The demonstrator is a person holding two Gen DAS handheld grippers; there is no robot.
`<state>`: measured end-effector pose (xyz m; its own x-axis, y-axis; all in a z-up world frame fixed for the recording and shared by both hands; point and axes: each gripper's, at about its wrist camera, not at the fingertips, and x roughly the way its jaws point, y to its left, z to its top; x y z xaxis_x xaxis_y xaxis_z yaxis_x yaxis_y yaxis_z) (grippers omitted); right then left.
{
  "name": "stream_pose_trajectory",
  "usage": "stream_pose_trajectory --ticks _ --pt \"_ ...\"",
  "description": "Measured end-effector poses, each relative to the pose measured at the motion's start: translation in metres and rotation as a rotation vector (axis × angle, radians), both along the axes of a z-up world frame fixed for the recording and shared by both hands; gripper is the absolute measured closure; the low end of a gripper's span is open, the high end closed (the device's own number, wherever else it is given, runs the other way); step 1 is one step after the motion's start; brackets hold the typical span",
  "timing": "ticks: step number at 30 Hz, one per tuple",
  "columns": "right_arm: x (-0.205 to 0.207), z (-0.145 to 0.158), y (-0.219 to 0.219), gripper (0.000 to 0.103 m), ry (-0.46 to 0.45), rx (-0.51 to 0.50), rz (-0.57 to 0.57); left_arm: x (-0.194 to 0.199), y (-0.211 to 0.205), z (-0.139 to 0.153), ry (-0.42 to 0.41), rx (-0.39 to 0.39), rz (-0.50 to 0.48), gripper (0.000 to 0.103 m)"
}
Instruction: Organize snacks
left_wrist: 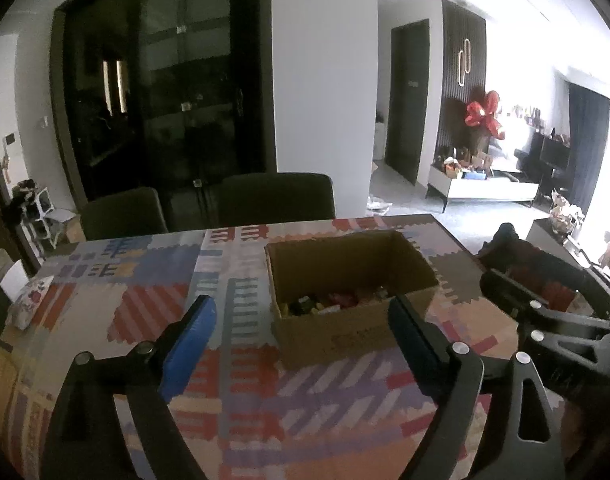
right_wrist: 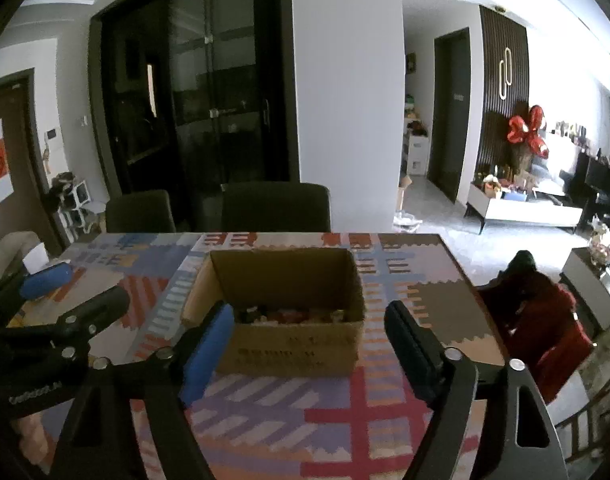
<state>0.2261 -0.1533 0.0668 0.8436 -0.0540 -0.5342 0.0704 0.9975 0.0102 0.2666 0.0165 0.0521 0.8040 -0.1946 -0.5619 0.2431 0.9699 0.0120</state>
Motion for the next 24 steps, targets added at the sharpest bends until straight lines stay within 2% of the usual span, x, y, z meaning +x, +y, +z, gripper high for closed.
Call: stream_pose_trajectory --ticks 4,15,24 --pt "-0.034 0.006 -0.002 0.021 -0.022 -0.014 0.017 -0.037 -0.002 0.004 -0.021 0.008 0.03 0.011" --pt "-0.118 0.015 -0.012 0.019 -0.055 -0.02 0.042 -0.126 -0.007 0.017 -0.076 0.008 0.069 0.009" --pt "-0.157 0.023 -0.017 0.019 -0.077 -0.016 0.054 -0.165 -0.008 0.029 -0.12 0.006 0.097 0.004"
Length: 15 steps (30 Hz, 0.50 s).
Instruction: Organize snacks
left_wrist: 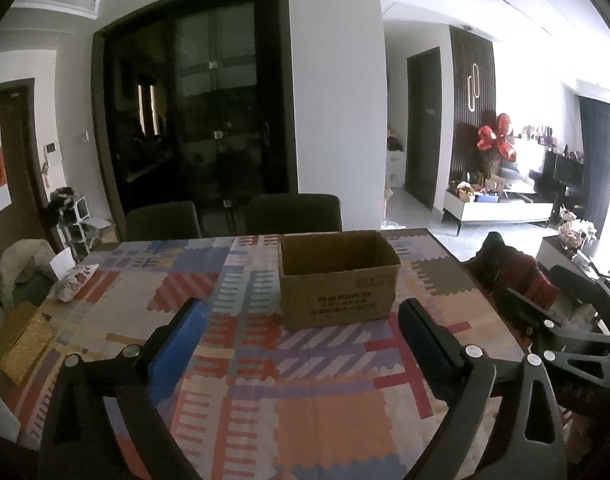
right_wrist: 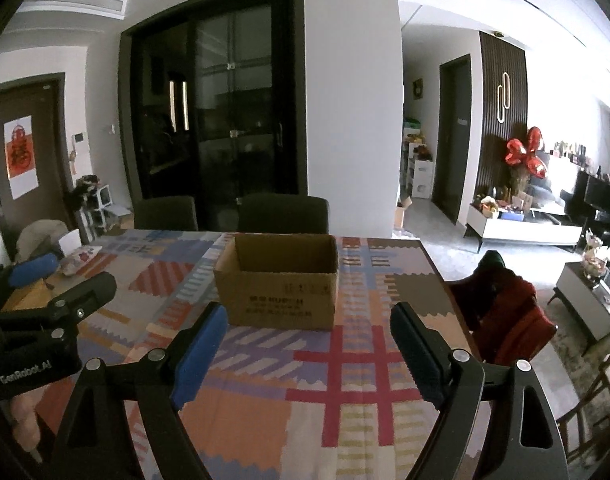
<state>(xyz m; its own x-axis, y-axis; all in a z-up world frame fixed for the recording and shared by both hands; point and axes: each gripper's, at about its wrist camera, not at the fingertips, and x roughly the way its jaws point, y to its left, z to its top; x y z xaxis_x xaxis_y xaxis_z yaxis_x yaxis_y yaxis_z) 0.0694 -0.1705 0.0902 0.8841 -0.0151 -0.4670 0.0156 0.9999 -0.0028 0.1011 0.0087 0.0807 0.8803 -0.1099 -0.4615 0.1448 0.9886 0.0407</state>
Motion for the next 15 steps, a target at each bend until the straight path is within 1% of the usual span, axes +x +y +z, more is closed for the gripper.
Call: stream_pose_trajectory --ticks 11,15 --pt "-0.03 0.007 -0.007 0.018 -0.014 0.016 0.012 -0.03 -0.006 0.012 -0.037 -0.015 -0.003 0.001" --pt "-0.039 0.01 -0.008 0.018 -0.029 0.009 0.014 -0.035 -0.007 0.014 -0.033 -0.026 -0.006 0.001"
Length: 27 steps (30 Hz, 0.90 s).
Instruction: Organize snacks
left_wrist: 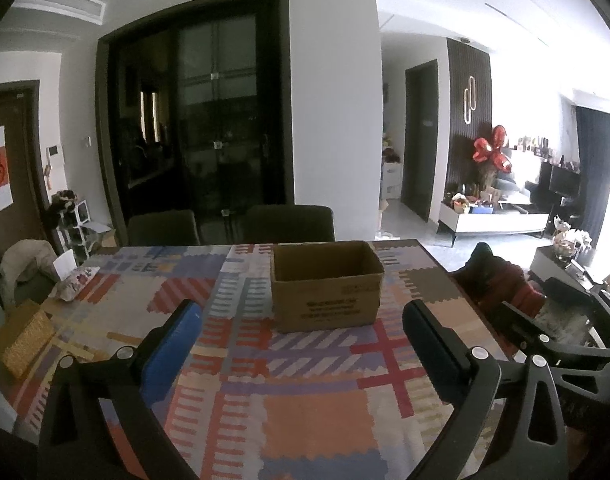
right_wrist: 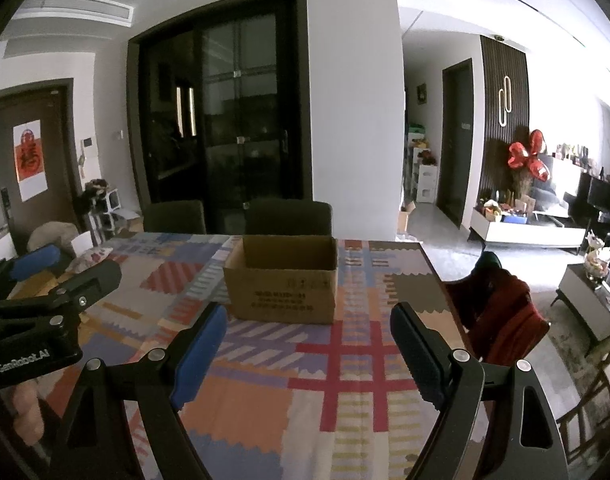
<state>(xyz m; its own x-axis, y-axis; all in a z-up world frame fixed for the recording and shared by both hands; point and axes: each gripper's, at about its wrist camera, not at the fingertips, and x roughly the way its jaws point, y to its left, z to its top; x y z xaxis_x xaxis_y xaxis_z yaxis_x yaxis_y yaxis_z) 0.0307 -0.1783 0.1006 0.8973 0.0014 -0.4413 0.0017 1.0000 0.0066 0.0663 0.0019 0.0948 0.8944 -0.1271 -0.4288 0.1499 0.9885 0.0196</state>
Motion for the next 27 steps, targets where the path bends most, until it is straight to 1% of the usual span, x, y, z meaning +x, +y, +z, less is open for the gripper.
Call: stream_pose_trajectory --ticks 5,16,27 --pt "-0.009 0.004 0.0 0.018 -0.021 -0.012 0.004 -0.004 -0.001 0.001 -0.002 -0.005 -0.001 0.001" --pt "-0.017 0.006 0.0 0.018 -0.031 -0.003 0.01 -0.016 -0.002 0.008 -0.013 -0.01 -0.006 0.0" --pt "-0.018 0.006 -0.001 0.018 -0.031 -0.004 0.01 -0.018 -0.001 0.01 -0.016 -0.01 -0.014 0.0"
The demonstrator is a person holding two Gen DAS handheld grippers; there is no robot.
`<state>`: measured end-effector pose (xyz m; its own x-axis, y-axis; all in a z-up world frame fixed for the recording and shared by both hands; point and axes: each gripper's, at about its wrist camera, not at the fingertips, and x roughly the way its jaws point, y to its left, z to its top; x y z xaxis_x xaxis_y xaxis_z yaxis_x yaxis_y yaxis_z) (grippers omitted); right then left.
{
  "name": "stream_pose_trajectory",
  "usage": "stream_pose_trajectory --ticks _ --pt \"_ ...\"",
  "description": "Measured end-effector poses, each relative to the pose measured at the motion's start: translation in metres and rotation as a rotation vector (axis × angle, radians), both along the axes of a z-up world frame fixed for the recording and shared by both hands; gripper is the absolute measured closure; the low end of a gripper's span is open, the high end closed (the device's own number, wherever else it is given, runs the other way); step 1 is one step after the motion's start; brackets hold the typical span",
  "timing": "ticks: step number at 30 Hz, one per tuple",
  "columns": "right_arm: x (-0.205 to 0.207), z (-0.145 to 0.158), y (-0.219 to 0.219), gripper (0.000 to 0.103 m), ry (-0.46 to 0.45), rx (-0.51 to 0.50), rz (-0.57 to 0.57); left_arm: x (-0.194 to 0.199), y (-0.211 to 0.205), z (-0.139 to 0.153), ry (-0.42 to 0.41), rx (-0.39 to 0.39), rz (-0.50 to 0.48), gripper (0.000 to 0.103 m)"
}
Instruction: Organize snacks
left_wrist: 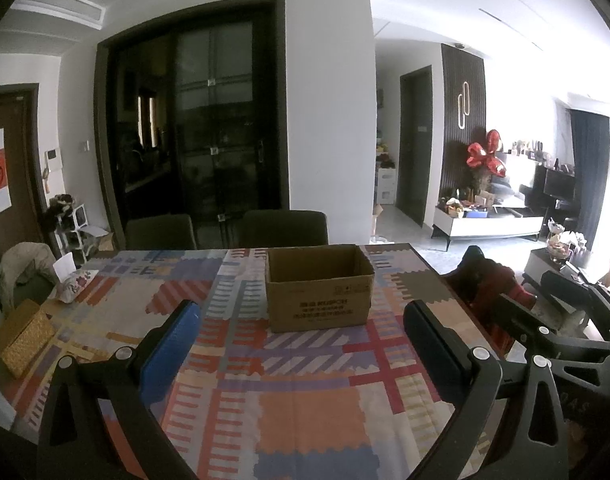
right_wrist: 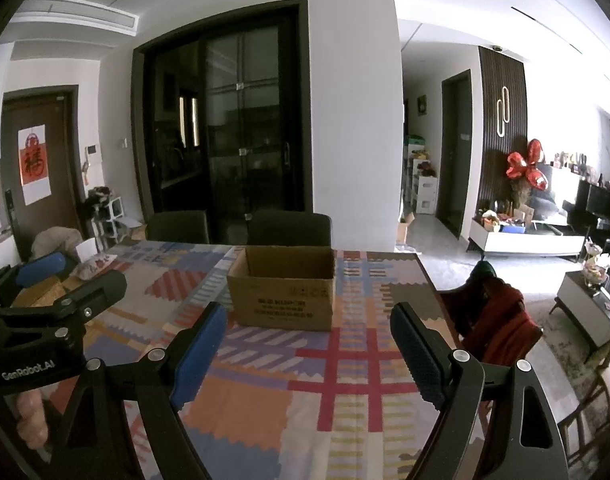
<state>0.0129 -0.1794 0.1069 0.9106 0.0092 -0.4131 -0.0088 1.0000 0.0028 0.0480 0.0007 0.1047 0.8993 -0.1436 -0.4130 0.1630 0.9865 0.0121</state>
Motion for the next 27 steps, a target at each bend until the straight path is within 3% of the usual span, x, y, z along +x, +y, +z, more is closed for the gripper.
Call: stream_pose_trajectory --ticks 27 --pt "-0.0047 0.0028 -0.0005 0.018 0.009 0.006 0.01 -0.0046 -0.002 -0.0025 0.004 0.007 0.003 0.0"
